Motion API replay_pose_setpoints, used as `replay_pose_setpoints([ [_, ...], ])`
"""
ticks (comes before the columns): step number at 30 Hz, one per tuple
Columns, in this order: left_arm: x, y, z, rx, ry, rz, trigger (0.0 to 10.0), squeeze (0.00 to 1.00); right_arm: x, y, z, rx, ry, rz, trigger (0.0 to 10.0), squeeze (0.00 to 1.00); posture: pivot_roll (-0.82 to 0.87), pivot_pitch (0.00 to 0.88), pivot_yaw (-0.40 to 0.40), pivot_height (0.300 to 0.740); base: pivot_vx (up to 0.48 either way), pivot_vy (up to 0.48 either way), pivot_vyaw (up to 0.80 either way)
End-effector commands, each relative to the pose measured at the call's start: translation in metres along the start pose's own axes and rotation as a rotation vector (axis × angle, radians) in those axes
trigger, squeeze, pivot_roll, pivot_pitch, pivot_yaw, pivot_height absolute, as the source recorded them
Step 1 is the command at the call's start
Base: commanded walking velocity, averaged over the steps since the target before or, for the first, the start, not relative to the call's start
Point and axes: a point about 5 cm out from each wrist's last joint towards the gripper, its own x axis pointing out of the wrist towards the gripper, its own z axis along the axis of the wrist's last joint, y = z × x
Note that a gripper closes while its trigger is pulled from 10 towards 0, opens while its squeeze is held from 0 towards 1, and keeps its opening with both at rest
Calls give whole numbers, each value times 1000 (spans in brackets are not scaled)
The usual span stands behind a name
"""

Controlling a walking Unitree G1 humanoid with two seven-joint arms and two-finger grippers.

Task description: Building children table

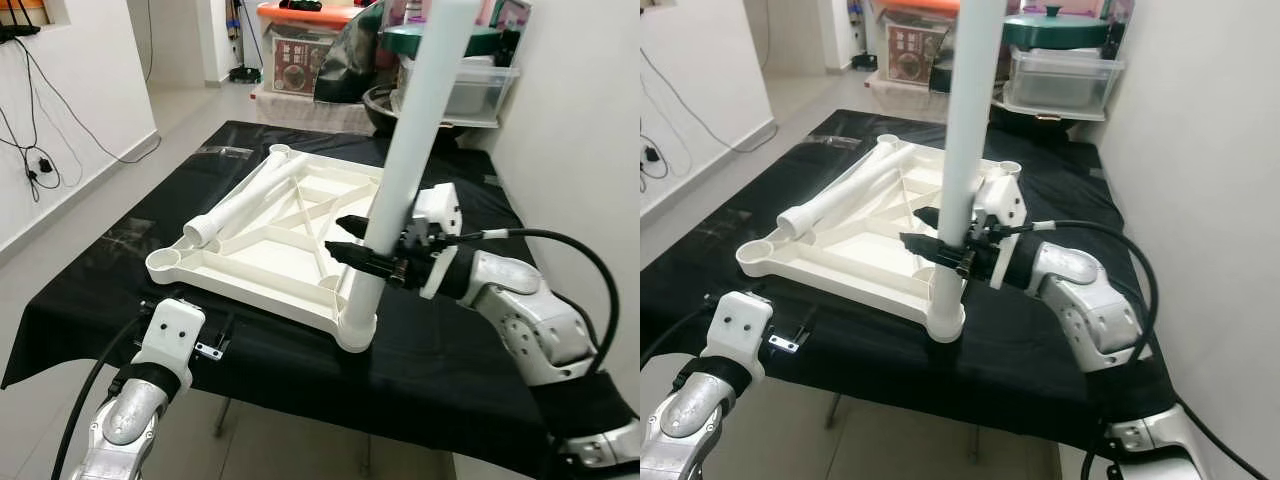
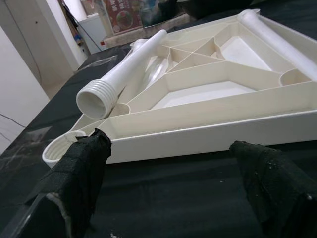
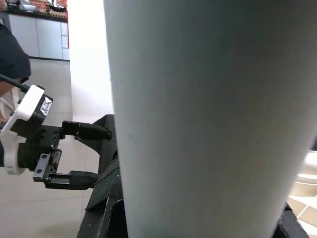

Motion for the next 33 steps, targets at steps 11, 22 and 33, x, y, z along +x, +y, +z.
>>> replay_pose_setpoints([
  [11,-4,-16,3,-52,-11,-49,10000,0,12,-13,-10,12,64,-68,0,0,105,0,-84,740,0,0,0],
  [22,-5,-13,-1,-155,26,-40,10000,0,7,-30,7,101,-5,-222,0,0,96,0,-70,740,0,93,-582],
  [33,-3,-12,2,-143,6,-37,10000,0,10,-26,9,107,-58,-266,0,0,97,0,-62,740,0,305,-436],
])
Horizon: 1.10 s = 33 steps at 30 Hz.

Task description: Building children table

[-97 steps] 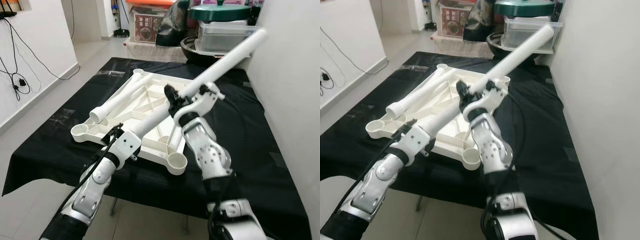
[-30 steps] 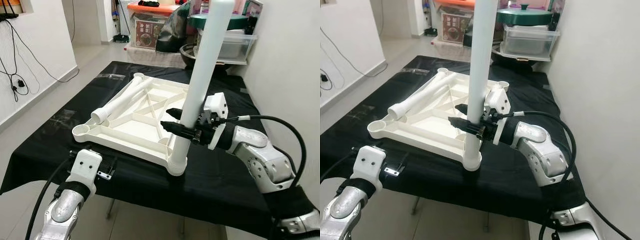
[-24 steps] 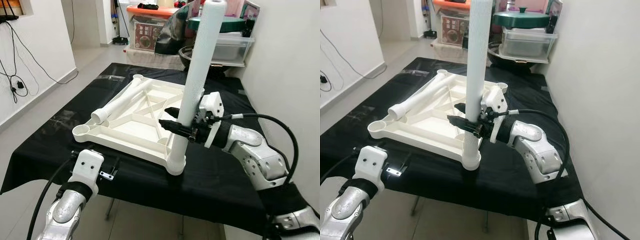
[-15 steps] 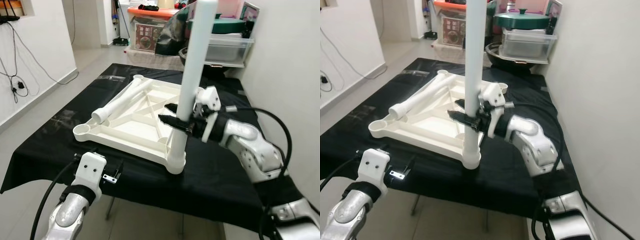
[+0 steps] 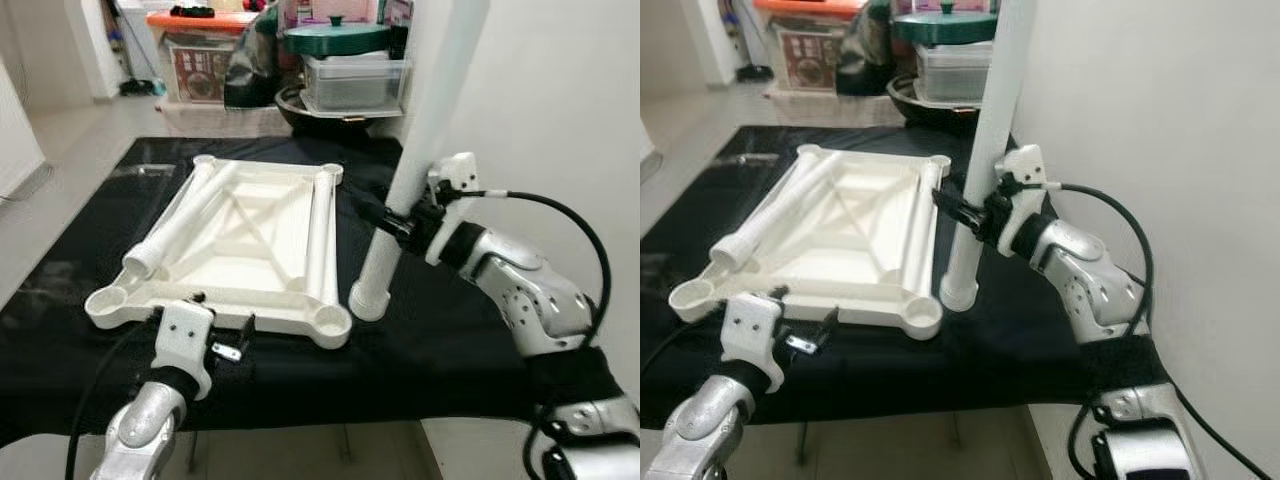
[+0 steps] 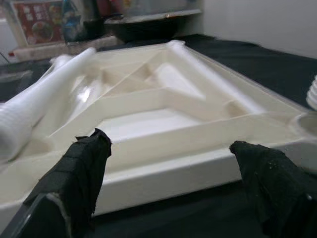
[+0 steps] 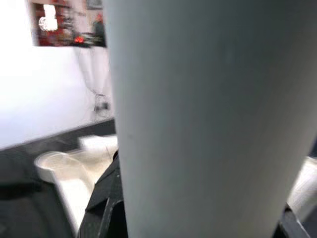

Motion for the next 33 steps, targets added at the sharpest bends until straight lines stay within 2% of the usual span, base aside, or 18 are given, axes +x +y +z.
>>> replay_pose_setpoints([
  [1,1,0,2,5,-8,-3,10000,0,-2,-2,6,-19,-14,-17,0,0,97,0,-62,740,0,0,0],
  [11,-1,8,-3,35,28,47,10000,0,2,2,7,-36,-15,9,0,0,110,0,-69,740,0,0,0],
  [16,0,10,-7,90,56,59,10000,0,2,3,6,-41,-19,4,0,0,106,0,-63,740,0,0,0],
  [21,0,8,-7,68,49,49,10000,0,2,3,6,-39,-21,-1,0,0,104,0,-60,740,0,0,0],
  [30,3,5,-9,76,61,54,10000,0,1,1,5,-35,-34,-28,0,0,101,0,-60,740,0,-436,0],
  [33,3,5,-8,59,55,62,10000,0,1,0,5,-31,-36,-40,0,0,102,0,-61,740,0,0,0],
])
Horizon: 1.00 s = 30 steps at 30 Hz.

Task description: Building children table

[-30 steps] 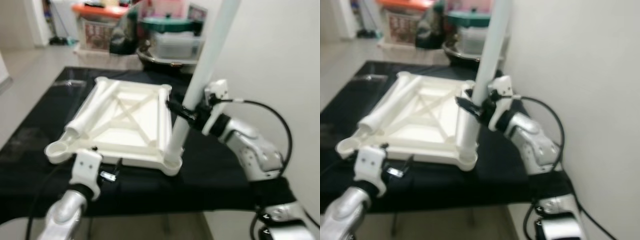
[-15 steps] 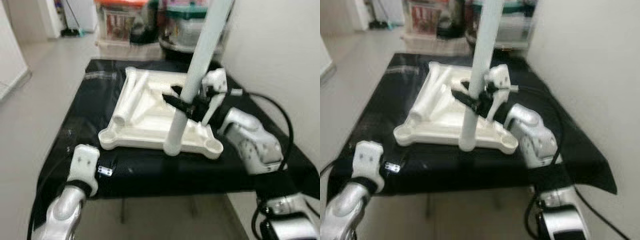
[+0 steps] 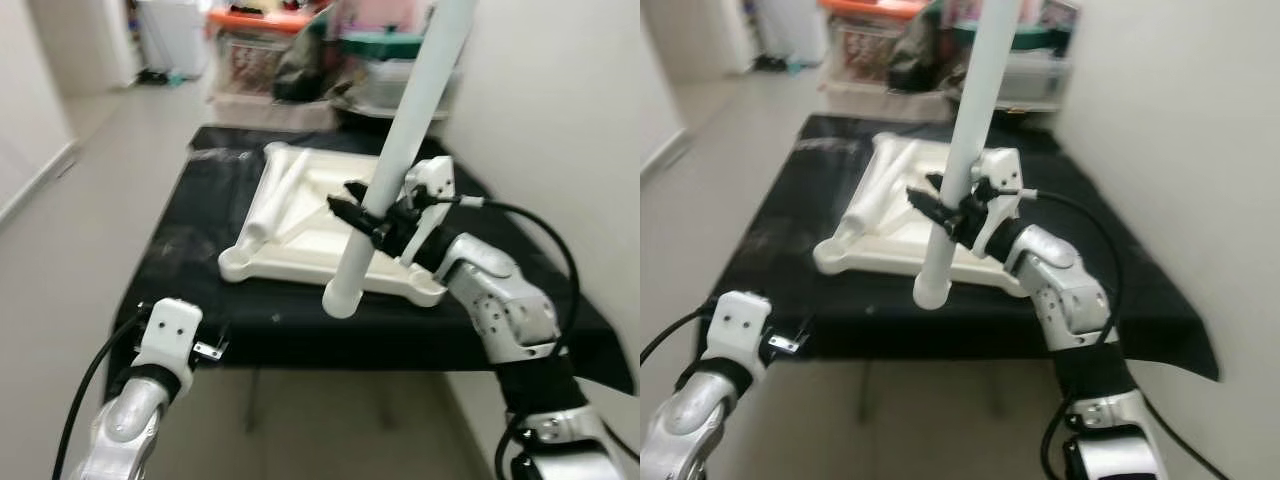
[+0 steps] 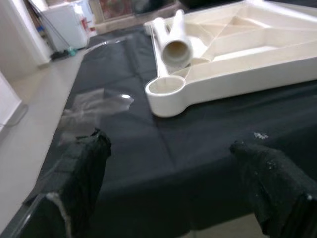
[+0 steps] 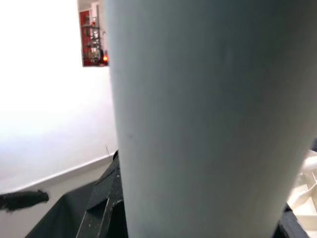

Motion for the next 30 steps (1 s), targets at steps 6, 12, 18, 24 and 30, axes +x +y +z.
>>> replay_pose_setpoints([
  [6,1,-3,0,-19,2,-2,10000,0,-1,-6,1,-15,-10,-46,0,0,103,0,-62,740,0,0,0],
  [12,1,-2,-1,-22,2,10,10000,0,0,-7,2,-19,-15,-57,0,0,103,0,-62,740,0,0,0],
  [18,4,3,2,-48,-10,33,10000,0,1,-9,5,-24,-35,-80,0,0,101,0,-63,740,53,0,0],
  [24,6,5,6,-66,-28,38,10000,0,1,-10,7,-25,-54,-97,0,0,98,0,-61,740,366,0,0],
  [30,6,4,7,-67,-33,31,10000,0,2,-10,9,-22,-69,-106,0,0,98,0,-61,740,398,0,0],
])
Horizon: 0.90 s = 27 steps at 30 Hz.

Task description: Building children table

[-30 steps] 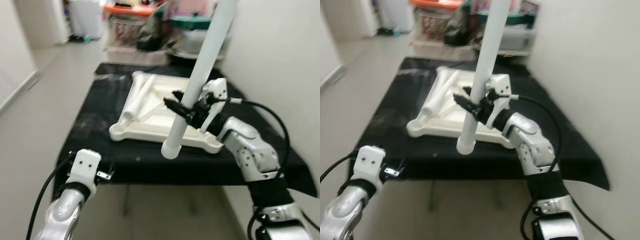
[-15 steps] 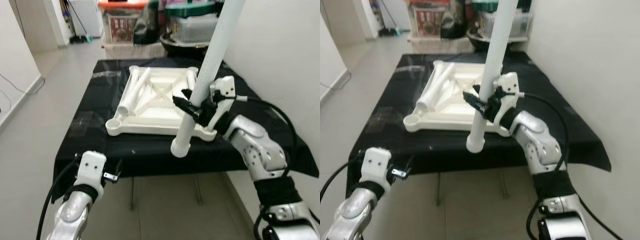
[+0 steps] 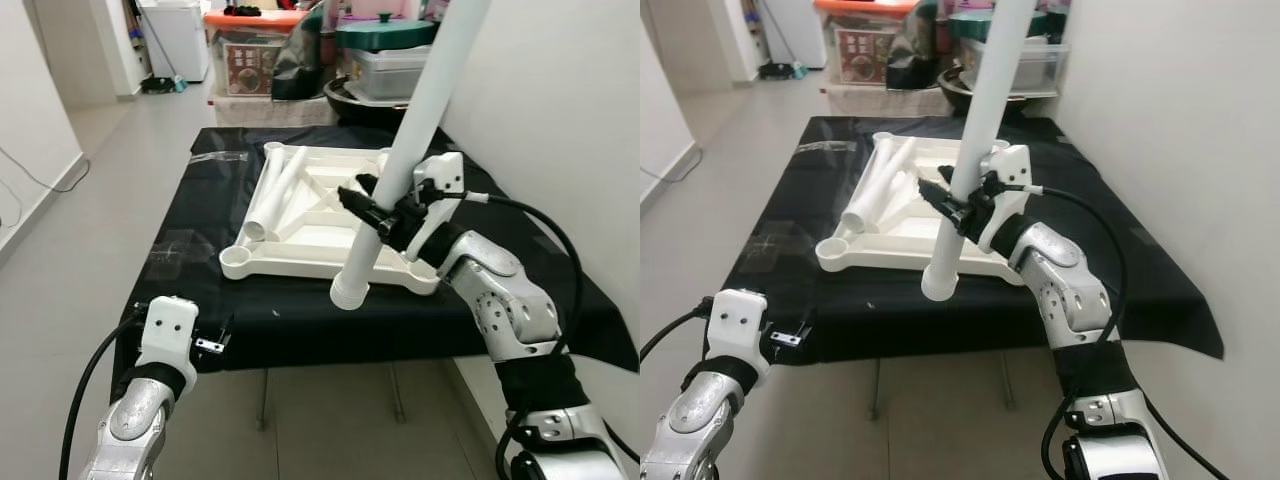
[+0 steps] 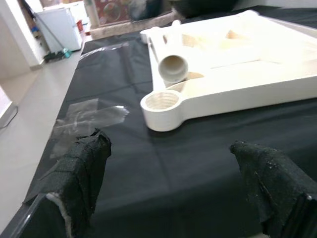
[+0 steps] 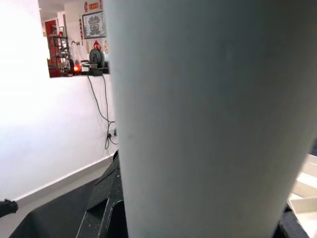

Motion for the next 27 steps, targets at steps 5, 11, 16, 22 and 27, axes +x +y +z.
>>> replay_pose_setpoints([
  [5,1,-1,1,-12,-4,-5,10000,0,3,0,6,-14,-26,-7,0,0,101,0,-63,740,399,0,0],
  [11,1,-2,1,-12,-7,-8,10000,0,3,0,6,-13,-29,-7,0,0,101,0,-64,740,398,0,0],
  [16,2,-4,3,-20,-28,-10,10000,0,4,0,6,-13,-35,-9,0,0,96,0,-63,740,66,0,0],
  [22,2,-8,3,-7,-24,-36,10000,0,4,0,7,-17,-36,-5,0,0,96,0,-63,740,0,-124,0],
  [27,3,-9,3,-8,-24,-41,10000,0,4,0,8,-20,-37,0,0,0,95,0,-65,740,0,-480,0],
])
